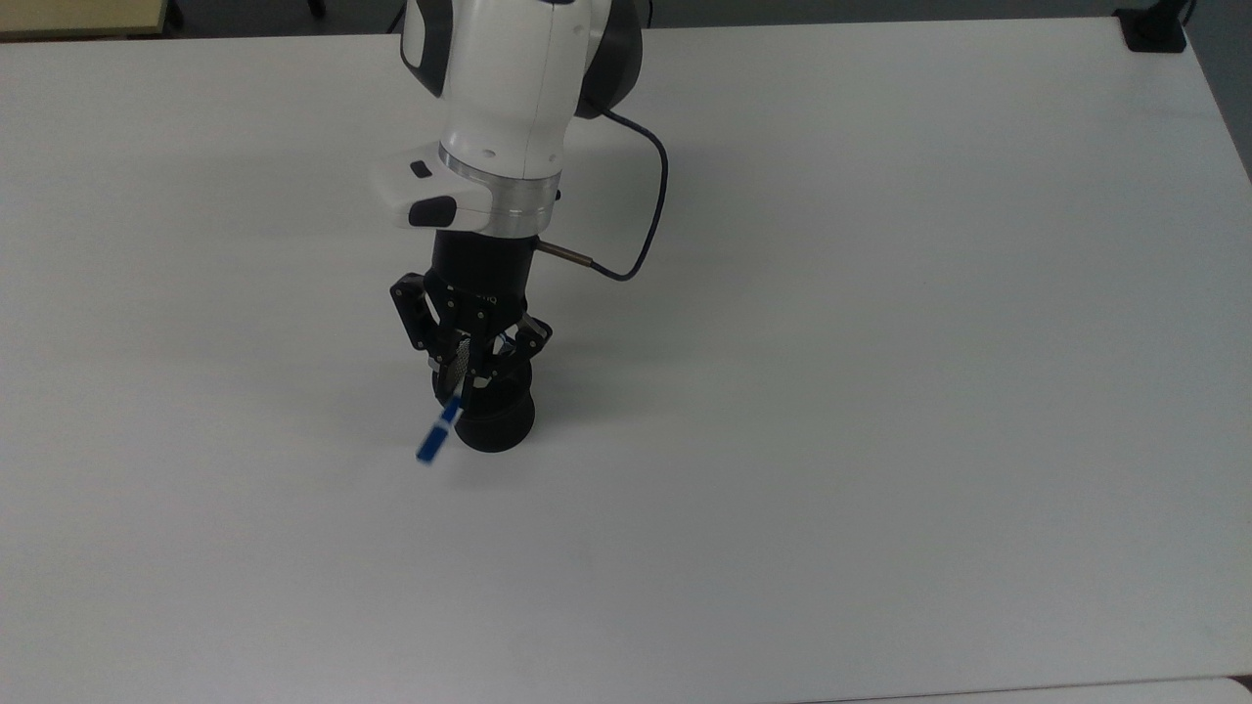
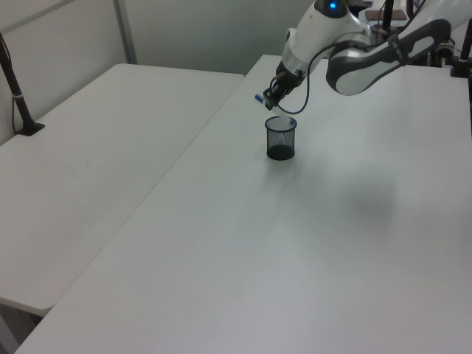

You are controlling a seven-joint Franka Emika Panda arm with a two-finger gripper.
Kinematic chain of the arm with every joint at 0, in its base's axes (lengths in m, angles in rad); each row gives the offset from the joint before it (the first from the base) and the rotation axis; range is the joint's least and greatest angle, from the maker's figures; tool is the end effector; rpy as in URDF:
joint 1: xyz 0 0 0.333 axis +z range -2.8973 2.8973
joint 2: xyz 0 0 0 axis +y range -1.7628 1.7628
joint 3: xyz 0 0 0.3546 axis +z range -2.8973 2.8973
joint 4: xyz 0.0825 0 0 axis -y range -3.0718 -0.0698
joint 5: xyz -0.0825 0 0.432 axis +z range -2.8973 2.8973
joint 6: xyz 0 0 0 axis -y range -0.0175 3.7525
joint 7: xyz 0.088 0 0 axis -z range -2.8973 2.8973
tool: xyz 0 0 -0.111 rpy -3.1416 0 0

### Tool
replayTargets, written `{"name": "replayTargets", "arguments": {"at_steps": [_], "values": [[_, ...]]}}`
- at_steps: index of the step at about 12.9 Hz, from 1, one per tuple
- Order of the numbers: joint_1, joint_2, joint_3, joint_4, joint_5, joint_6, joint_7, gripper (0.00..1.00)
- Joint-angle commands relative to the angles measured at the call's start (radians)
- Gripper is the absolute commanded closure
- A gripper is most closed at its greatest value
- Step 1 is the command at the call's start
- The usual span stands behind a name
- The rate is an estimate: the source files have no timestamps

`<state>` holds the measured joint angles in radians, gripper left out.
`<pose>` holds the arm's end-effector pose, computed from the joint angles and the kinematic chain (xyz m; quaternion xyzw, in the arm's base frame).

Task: Insert the marker
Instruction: 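Lower the marker into the cup and open the gripper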

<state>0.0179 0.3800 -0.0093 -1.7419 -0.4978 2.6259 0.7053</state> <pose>0.7485 0.0176 0.4188 0.9426 -0.1530 0.2865 0.0774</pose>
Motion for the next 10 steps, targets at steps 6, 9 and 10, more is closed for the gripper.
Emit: {"name": "replayTargets", "arguments": {"at_steps": [6,9,10], "values": [[0.001,0.022,-0.011,-0.013,-0.061,0.074,0.086,0.73],[0.002,0.011,-0.009,-0.011,-0.056,0.069,0.086,0.34],[0.008,-0.002,-0.009,-0.011,-0.048,0.066,0.088,0.28]]}}
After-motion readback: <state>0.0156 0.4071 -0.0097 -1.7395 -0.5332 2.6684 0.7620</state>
